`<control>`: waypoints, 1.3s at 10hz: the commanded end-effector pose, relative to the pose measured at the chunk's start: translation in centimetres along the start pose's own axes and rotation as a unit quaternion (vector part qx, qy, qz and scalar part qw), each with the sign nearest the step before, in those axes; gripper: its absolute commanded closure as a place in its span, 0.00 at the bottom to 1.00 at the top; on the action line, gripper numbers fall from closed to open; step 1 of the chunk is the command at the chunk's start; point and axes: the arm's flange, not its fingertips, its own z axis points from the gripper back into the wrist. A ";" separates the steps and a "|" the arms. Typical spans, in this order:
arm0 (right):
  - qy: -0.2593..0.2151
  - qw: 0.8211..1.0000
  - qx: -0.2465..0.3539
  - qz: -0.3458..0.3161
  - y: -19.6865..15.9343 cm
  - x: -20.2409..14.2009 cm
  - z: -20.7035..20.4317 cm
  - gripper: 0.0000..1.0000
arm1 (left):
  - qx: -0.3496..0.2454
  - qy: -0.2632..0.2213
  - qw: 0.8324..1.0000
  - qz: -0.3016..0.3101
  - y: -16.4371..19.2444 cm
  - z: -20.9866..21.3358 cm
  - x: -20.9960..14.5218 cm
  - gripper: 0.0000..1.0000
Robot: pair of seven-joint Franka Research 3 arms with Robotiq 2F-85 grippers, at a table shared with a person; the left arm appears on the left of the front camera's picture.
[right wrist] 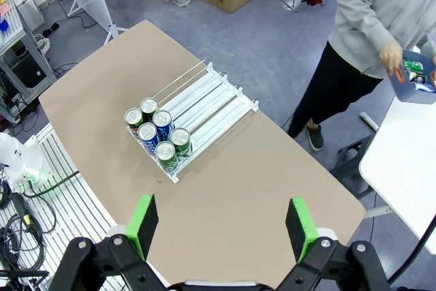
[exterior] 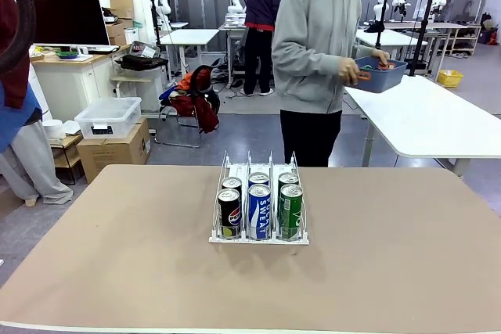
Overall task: Fill the beverage cans into the dispenser.
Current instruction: Pick up the Sprite handed by the human.
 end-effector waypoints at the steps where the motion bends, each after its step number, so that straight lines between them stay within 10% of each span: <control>1: 0.001 1.000 0.001 0.000 0.0 -0.1 -0.1 0.00 | 0.000 0.001 1.000 0.002 0.2 -0.1 -0.2 0.00; 13: 0.001 1.000 0.001 0.000 0.0 -0.1 -0.1 0.00 | 0.000 0.001 1.000 0.002 0.2 -0.1 -0.2 0.00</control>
